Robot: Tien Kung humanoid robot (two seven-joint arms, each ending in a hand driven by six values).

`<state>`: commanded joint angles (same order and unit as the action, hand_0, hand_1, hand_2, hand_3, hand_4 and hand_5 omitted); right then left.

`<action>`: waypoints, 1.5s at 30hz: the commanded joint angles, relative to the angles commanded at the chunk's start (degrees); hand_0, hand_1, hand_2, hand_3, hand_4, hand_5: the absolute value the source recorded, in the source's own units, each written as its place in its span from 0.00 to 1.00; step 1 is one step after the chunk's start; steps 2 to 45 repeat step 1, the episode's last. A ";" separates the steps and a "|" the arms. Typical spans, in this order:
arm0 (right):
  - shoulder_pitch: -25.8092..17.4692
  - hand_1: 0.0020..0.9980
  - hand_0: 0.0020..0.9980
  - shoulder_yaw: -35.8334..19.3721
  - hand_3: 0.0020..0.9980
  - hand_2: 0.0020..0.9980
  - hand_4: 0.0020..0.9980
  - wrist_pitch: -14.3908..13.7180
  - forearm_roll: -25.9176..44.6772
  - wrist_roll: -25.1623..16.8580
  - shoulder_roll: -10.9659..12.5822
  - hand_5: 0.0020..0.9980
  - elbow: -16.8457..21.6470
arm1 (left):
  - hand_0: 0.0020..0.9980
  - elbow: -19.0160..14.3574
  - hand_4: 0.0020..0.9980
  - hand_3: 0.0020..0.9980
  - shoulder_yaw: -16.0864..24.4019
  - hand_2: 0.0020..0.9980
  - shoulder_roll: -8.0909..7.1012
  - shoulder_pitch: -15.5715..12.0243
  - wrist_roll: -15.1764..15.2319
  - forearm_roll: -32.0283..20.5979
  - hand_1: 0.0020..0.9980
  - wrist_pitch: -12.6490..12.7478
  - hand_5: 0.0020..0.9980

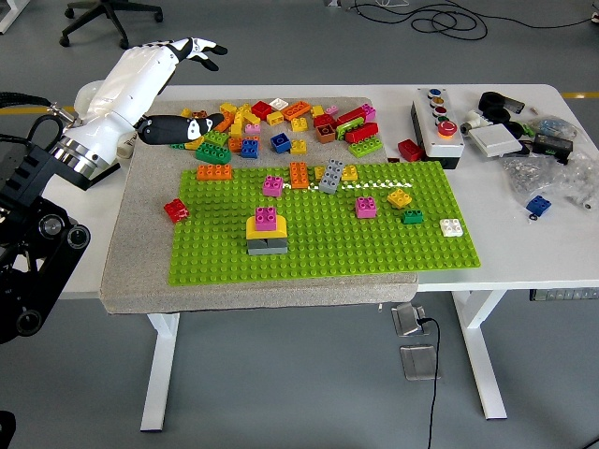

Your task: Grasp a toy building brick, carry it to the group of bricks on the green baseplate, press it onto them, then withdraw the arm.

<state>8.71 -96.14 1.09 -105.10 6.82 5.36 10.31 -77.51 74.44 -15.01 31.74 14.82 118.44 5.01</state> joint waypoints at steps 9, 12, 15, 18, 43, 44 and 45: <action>0.01 0.64 0.74 0.02 0.63 0.68 0.82 0.00 0.00 -0.01 0.00 0.52 0.00 | 0.64 0.01 0.70 0.75 0.01 0.58 0.00 0.00 0.05 -0.08 0.68 0.05 0.00; 0.01 0.64 0.74 0.02 0.63 0.68 0.82 0.00 0.00 -0.01 0.00 0.52 0.00 | 0.64 0.01 0.70 0.75 0.01 0.58 0.00 0.00 0.05 -0.08 0.68 0.05 0.00; 0.01 0.64 0.74 0.02 0.63 0.68 0.82 0.00 0.00 -0.01 0.00 0.52 0.00 | 0.64 0.01 0.70 0.75 0.01 0.58 0.00 0.00 0.05 -0.08 0.68 0.05 0.00; 0.01 0.64 0.74 0.02 0.63 0.68 0.82 0.00 0.00 -0.01 0.00 0.52 0.00 | 0.64 0.01 0.70 0.75 0.01 0.58 0.00 0.00 0.05 -0.08 0.68 0.05 0.00; 0.01 0.64 0.74 0.02 0.63 0.68 0.82 0.00 0.00 -0.01 0.00 0.52 0.00 | 0.64 0.01 0.70 0.75 0.01 0.58 0.00 0.00 0.05 -0.08 0.68 0.05 0.00; 0.01 0.64 0.74 0.02 0.63 0.68 0.82 0.00 0.00 -0.01 0.00 0.52 0.00 | 0.64 0.01 0.70 0.75 0.01 0.58 0.00 0.00 0.05 -0.08 0.68 0.05 0.00; 0.01 0.64 0.74 0.02 0.63 0.68 0.82 0.00 0.00 -0.01 0.00 0.52 0.00 | 0.64 0.01 0.70 0.75 0.01 0.58 0.00 0.00 0.05 -0.08 0.68 0.05 0.00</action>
